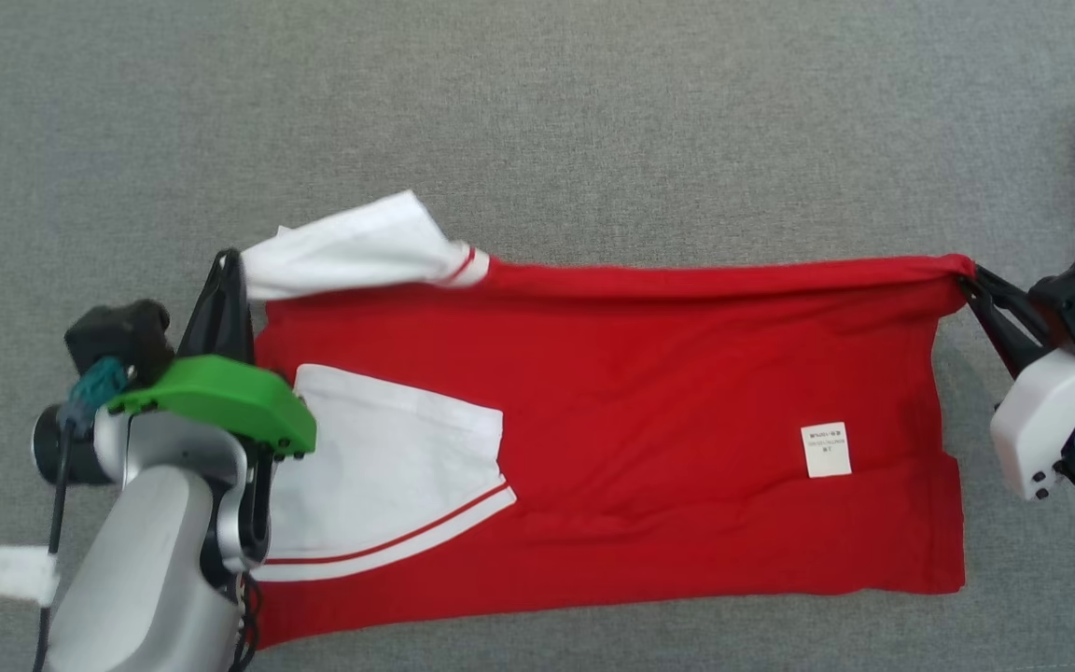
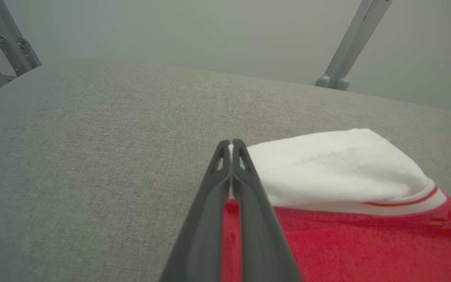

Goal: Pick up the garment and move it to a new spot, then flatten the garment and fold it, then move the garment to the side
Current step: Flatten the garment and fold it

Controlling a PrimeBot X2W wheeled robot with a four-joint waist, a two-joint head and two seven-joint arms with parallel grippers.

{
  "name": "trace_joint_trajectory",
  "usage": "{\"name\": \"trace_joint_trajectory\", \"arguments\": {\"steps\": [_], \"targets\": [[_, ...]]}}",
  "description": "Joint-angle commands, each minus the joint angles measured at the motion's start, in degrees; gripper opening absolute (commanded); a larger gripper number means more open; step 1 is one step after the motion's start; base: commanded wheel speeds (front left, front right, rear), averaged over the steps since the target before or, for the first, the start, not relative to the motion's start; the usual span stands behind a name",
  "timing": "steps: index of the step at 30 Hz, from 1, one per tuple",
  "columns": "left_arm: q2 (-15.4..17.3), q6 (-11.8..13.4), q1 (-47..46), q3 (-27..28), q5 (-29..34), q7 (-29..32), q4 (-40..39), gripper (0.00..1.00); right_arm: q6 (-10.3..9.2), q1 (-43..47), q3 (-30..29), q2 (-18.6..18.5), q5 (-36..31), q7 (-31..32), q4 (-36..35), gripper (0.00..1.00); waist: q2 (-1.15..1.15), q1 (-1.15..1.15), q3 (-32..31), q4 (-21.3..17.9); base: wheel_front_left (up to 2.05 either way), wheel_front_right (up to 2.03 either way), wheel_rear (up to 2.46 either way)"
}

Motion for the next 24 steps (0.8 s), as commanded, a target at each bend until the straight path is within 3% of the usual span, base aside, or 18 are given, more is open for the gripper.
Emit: {"name": "trace_joint_trajectory", "arguments": {"steps": [1, 10, 24], "targets": [[1.59, 1.77, 4.00, 0.60, -0.08, 1.16, -3.46, 0.00, -0.10, 1.64, 0.20, -0.77, 0.13, -1.00, -0.12, 0.00, 0.00, 0.00, -2.22, 0.85, 0.00, 0.00, 0.00], [4.48, 7.19, 18.51, 1.54, -2.07, 6.86, -18.40, 0.00, -0.10, 5.25, 5.85, -6.08, 4.39, -2.89, -0.96, 0.00, 0.00, 0.00, -4.11, 0.60, 0.00, 0.00, 0.00], [4.58, 10.36, 28.29, 2.30, -4.44, 8.44, -23.04, 0.00, -0.10, 9.71, 9.01, -9.66, 6.42, -1.77, 0.40, 0.00, 0.00, 0.00, -5.35, 0.03, 0.00, 0.00, 0.00]]}}
